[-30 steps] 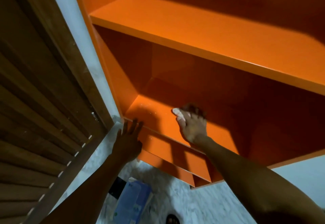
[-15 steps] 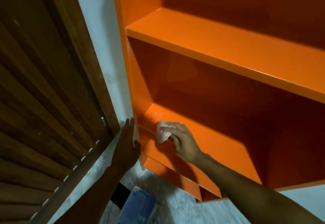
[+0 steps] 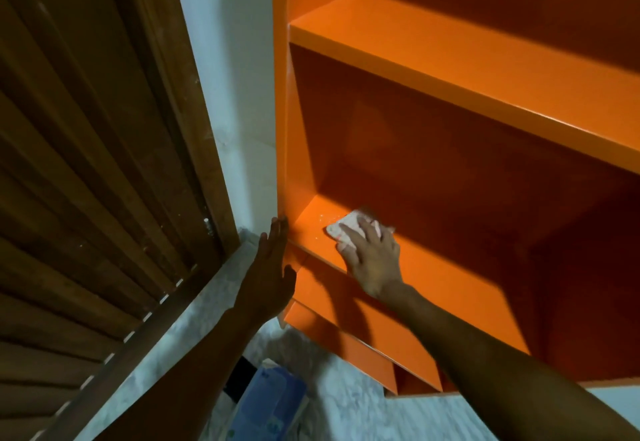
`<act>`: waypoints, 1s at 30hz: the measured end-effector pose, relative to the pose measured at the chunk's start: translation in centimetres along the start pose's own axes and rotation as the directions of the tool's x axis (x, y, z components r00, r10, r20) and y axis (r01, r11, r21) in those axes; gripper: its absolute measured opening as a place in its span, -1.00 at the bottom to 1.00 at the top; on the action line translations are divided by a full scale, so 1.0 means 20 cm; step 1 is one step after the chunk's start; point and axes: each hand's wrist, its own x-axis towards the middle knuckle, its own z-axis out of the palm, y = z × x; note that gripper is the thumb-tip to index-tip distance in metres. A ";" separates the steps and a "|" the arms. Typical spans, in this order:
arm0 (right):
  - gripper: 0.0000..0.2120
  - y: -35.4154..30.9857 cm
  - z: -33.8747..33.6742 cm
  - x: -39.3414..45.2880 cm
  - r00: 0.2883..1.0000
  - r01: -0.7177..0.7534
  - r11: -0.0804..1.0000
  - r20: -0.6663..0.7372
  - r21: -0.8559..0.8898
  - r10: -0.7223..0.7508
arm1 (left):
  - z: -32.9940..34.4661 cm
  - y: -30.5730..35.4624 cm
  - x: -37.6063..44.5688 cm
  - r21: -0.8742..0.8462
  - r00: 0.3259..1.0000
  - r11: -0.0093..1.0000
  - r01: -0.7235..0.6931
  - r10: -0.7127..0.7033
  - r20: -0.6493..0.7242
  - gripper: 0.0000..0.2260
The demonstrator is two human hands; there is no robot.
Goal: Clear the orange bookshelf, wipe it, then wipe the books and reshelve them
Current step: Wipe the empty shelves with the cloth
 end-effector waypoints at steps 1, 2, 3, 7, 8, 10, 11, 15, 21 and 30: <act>-0.44 -0.03 0.02 -0.04 0.997 0.076 0.997 0.006 0.016 -0.076 | 0.00 -0.01 0.00 0.003 1.000 1.000 0.000 0.000 -0.001 -0.31; -0.50 -0.05 0.02 -0.08 0.989 0.146 0.988 0.008 0.043 -0.146 | -0.01 0.00 0.00 -0.003 1.000 1.000 0.029 -0.029 0.001 -0.30; -0.55 -0.06 0.03 -0.10 0.975 0.221 0.973 0.002 0.066 -0.221 | -0.02 0.01 0.00 -0.013 0.998 0.998 0.058 -0.058 0.003 -0.28; -0.67 -0.10 0.00 -0.16 0.862 0.501 0.821 -0.078 0.275 -0.500 | -0.05 0.04 0.00 -0.009 1.000 1.000 -0.001 0.001 -0.007 -0.27; -0.67 -0.10 -0.03 -0.15 0.849 0.523 0.786 -0.116 0.329 -0.516 | -0.06 0.03 0.00 -0.011 1.000 1.000 -0.012 0.012 0.002 -0.29; -0.69 -0.09 -0.10 -0.07 0.851 0.525 0.750 -0.273 0.401 -0.450 | -0.05 0.00 0.01 -0.022 1.000 1.000 0.007 -0.006 0.027 -0.31; -0.71 -0.07 -0.14 -0.01 0.867 0.486 0.768 -0.341 0.417 -0.364 | -0.03 -0.03 0.01 -0.021 1.000 1.000 0.006 -0.005 0.031 -0.30; -0.64 -0.04 -0.27 0.24 0.985 -0.037 0.904 -0.139 0.426 0.106 | 0.02 -0.10 0.02 -0.028 0.999 0.998 -0.048 0.048 0.007 -0.25; -0.33 -0.02 -0.03 0.56 0.996 -0.083 0.973 0.056 0.214 0.072 | 0.07 -0.16 0.04 -0.083 0.985 0.985 -0.149 0.140 -0.101 -0.32; -0.47 -0.22 0.05 0.46 0.994 0.105 0.994 0.010 0.009 -0.105 | 0.11 -0.19 0.06 -0.107 0.976 0.985 -0.133 0.111 -0.186 -0.42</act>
